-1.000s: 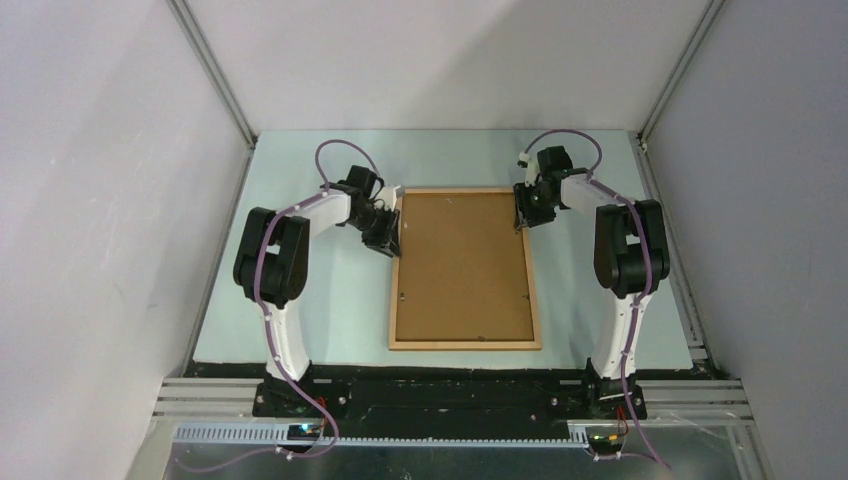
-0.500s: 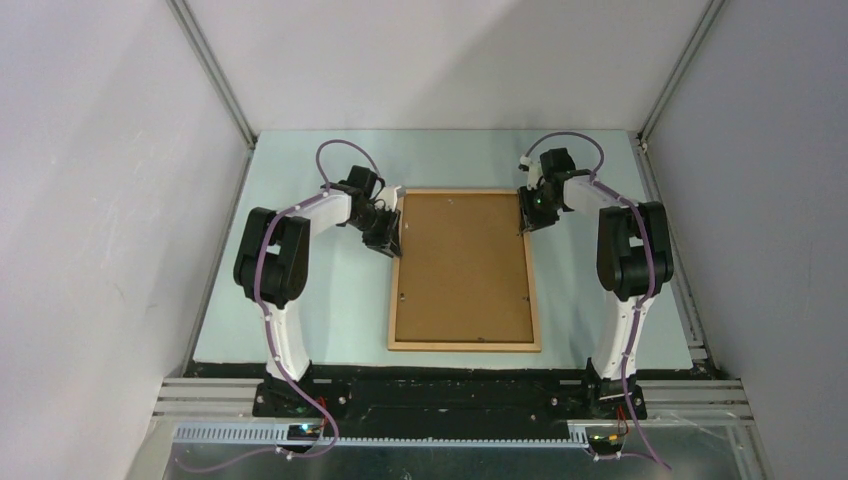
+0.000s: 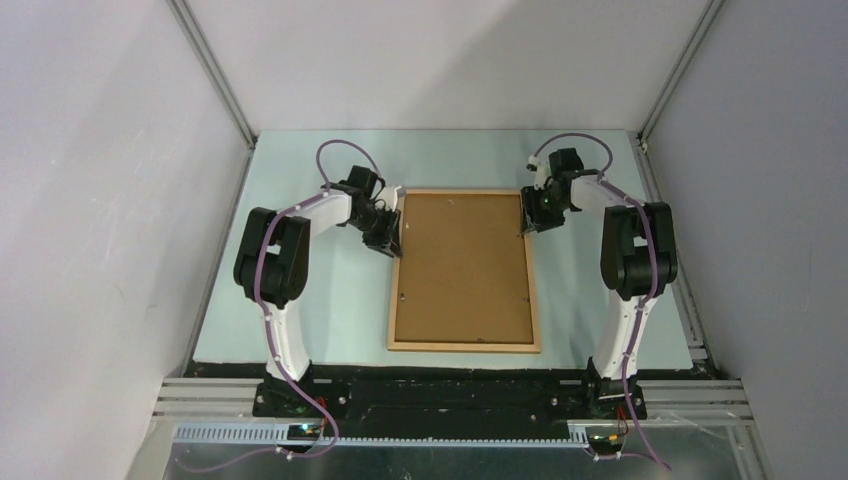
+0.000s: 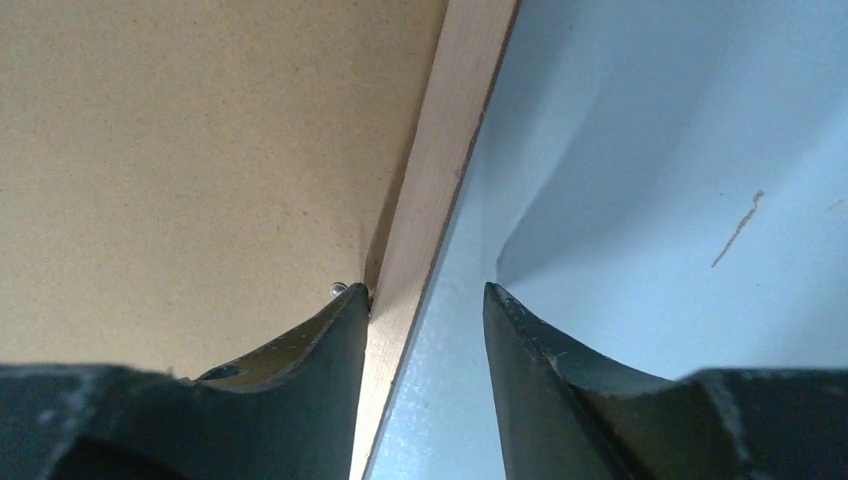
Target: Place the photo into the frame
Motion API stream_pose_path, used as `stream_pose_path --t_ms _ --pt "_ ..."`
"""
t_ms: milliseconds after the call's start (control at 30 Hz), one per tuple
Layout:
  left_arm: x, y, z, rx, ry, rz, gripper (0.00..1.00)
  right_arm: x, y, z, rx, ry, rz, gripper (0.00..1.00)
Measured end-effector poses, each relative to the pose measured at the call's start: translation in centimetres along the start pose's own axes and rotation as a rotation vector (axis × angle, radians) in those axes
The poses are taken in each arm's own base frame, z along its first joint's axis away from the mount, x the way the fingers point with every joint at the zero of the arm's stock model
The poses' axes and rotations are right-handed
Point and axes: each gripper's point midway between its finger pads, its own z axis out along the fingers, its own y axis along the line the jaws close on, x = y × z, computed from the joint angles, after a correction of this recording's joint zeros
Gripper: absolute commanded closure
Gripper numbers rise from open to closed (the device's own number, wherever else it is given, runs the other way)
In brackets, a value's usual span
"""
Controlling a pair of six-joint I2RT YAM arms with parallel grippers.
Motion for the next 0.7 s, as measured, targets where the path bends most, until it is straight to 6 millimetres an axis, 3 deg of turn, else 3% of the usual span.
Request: stream_pose_path --t_ms 433,700 --pt "0.0 0.0 0.0 0.001 0.0 0.001 1.0 -1.0 -1.1 -3.5 -0.092 -0.079 0.109 0.46" --pt "0.0 0.0 0.0 0.001 0.0 0.001 1.0 2.4 0.4 -3.1 -0.131 -0.011 0.093 0.46"
